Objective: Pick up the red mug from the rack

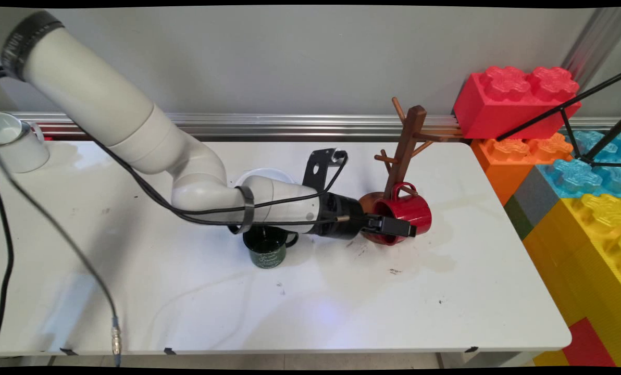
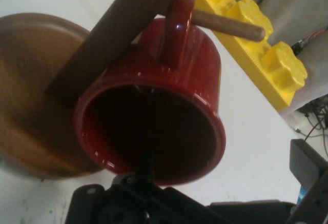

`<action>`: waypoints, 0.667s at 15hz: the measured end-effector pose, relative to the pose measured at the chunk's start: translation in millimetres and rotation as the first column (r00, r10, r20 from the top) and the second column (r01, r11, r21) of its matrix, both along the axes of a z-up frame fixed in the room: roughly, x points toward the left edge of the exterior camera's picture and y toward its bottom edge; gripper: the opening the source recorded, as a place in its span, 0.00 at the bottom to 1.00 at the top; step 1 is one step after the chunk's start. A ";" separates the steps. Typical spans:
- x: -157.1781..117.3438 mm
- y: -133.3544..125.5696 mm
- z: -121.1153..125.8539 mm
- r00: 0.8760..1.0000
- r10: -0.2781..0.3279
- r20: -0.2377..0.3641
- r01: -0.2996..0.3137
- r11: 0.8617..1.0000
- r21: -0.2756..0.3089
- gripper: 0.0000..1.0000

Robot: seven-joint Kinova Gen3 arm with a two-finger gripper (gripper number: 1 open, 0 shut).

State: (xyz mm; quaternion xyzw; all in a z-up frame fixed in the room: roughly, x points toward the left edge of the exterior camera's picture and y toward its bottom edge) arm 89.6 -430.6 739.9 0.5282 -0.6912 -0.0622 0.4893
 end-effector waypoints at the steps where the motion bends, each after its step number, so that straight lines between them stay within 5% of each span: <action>1: -1.9 -2.7 -1.3 1.000 0.001 -0.006 -0.001 1.000 -0.001 1.00; 10: -10.7 -16.3 -9.8 0.999 0.009 -0.034 -0.009 1.000 0.002 1.00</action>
